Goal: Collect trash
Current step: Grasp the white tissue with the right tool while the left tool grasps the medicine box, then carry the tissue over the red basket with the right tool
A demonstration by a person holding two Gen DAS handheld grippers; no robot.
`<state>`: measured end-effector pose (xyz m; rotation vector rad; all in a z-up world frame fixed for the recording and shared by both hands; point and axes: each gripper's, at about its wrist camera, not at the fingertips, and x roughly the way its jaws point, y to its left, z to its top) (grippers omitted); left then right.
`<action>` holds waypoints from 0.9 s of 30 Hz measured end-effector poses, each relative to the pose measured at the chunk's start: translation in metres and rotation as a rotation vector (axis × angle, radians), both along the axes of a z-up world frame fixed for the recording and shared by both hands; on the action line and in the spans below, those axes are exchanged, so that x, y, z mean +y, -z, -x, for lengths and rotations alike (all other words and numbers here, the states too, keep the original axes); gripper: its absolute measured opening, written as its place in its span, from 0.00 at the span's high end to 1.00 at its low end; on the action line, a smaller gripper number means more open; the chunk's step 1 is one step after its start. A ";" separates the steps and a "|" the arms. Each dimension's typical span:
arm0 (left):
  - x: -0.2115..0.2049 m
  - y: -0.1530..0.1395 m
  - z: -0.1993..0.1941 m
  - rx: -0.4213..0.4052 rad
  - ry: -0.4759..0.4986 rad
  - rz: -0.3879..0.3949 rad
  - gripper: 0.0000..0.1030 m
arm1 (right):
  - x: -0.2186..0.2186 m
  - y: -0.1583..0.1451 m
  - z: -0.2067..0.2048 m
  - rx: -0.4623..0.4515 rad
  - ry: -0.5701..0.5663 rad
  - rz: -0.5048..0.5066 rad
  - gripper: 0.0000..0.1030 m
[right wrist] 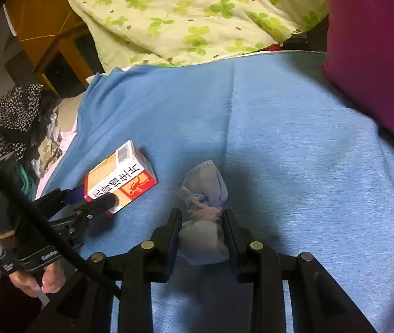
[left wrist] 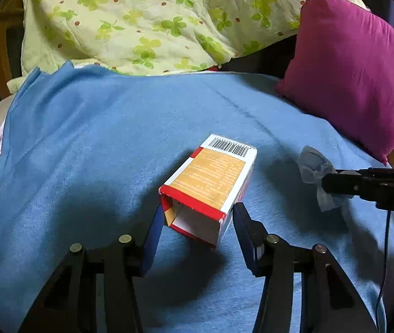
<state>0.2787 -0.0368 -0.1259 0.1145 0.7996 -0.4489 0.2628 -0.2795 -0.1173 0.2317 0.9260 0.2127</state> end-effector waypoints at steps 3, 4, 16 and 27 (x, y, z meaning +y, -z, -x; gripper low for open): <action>-0.004 -0.009 0.005 -0.020 -0.003 -0.009 0.49 | -0.002 -0.001 0.000 -0.003 0.001 -0.004 0.69; -0.006 -0.012 0.006 -0.024 -0.003 -0.008 0.49 | -0.002 -0.003 0.001 -0.008 0.000 -0.004 0.69; -0.007 -0.051 0.040 -0.078 -0.066 -0.039 0.50 | -0.007 -0.036 0.029 -0.094 0.016 -0.005 0.69; -0.024 -0.114 0.149 -0.198 -0.168 -0.091 0.50 | -0.015 -0.105 0.144 -0.248 0.029 0.037 0.69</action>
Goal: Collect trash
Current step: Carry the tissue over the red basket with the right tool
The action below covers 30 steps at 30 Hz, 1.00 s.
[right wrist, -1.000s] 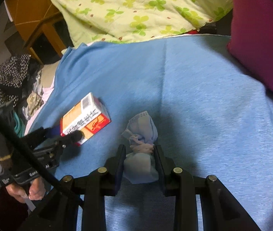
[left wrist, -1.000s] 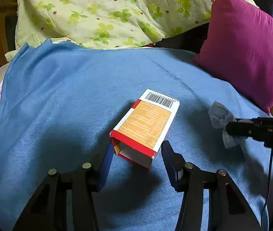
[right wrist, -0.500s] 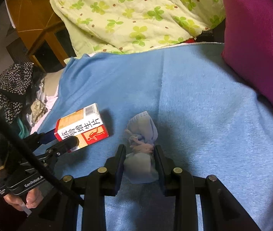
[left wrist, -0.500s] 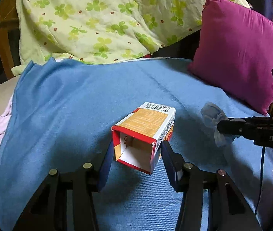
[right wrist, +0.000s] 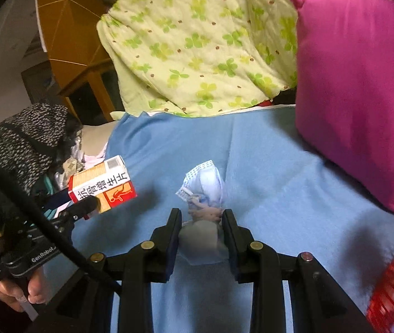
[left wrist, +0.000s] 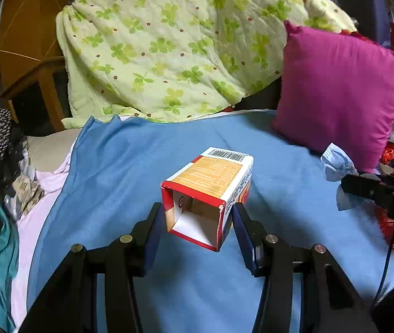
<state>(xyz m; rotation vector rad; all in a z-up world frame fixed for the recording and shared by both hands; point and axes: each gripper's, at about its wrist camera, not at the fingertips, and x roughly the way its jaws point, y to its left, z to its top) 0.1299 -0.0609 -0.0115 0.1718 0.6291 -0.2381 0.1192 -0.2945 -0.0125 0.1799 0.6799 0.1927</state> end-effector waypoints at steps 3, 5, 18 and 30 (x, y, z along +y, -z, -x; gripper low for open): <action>-0.013 -0.015 0.028 -0.024 -0.018 -0.030 0.50 | -0.006 -0.016 0.034 -0.018 0.006 0.039 0.69; -0.022 -0.027 0.044 -0.048 -0.022 -0.041 0.50 | -0.012 -0.027 0.055 -0.035 0.009 0.045 0.69; -0.076 -0.101 0.135 -0.241 0.013 -0.082 0.50 | -0.064 -0.095 0.176 -0.172 0.113 0.040 0.69; -0.122 -0.127 0.170 -0.313 0.068 -0.130 0.49 | -0.111 -0.118 0.223 -0.241 0.221 0.008 0.69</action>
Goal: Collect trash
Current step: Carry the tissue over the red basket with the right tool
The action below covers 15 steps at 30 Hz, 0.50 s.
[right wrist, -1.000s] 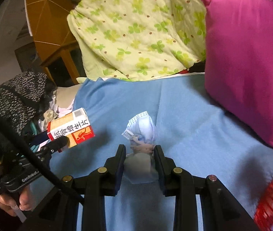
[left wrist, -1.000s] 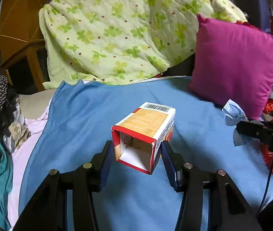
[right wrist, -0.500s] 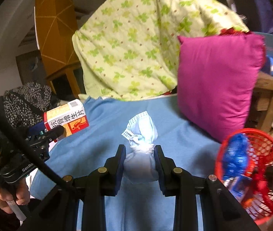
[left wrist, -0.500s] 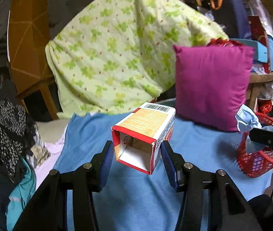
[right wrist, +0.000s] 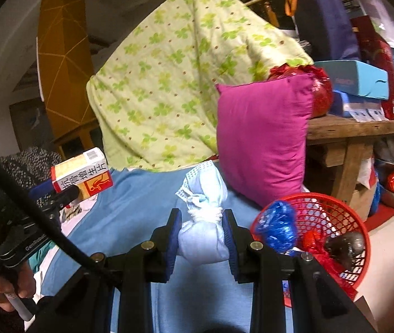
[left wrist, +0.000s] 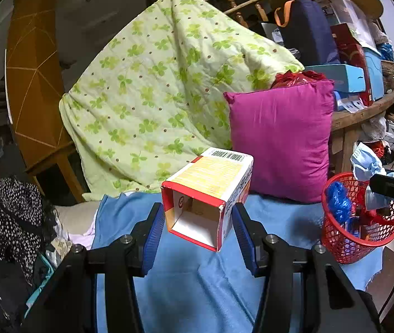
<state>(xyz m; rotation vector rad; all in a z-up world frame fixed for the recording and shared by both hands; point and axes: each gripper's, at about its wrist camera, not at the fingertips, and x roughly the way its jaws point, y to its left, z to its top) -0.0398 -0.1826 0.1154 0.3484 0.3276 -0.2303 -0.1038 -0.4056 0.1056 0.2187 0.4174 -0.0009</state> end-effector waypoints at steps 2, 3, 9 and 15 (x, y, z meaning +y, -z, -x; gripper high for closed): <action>-0.006 -0.003 0.004 -0.010 0.008 -0.004 0.49 | -0.007 -0.001 0.004 -0.008 0.012 -0.007 0.69; -0.009 -0.004 0.006 -0.014 0.012 -0.006 0.49 | -0.010 -0.002 0.006 -0.012 0.017 -0.010 0.69; -0.026 -0.006 0.012 -0.021 0.031 -0.019 0.49 | -0.026 -0.003 0.018 -0.032 0.052 -0.020 0.69; -0.043 -0.005 0.020 -0.022 0.062 -0.034 0.49 | -0.039 -0.003 0.029 -0.043 0.085 -0.018 0.69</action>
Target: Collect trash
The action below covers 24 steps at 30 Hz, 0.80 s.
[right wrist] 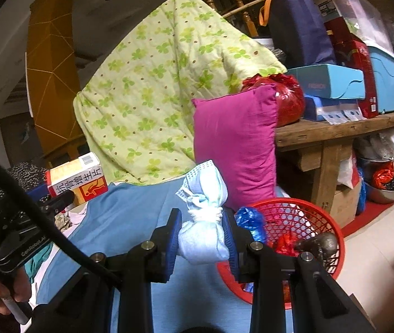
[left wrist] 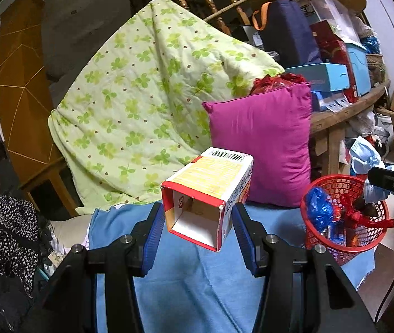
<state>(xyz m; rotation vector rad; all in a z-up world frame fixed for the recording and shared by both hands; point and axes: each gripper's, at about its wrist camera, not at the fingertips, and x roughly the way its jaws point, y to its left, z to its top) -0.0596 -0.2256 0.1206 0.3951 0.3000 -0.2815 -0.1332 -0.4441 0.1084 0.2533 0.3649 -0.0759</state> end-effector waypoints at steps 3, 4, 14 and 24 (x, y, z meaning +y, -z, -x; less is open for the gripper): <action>-0.007 0.001 0.002 0.001 0.009 -0.007 0.49 | -0.007 0.001 0.005 -0.006 0.011 -0.012 0.69; -0.009 0.002 0.002 0.002 0.011 -0.008 0.49 | -0.009 0.001 0.006 -0.007 0.015 -0.015 0.69; -0.026 0.006 0.007 0.008 0.039 -0.027 0.49 | -0.020 0.005 0.014 -0.010 0.028 -0.037 0.69; -0.043 0.009 0.010 0.017 0.074 -0.031 0.49 | -0.031 0.009 0.020 -0.009 0.052 -0.046 0.69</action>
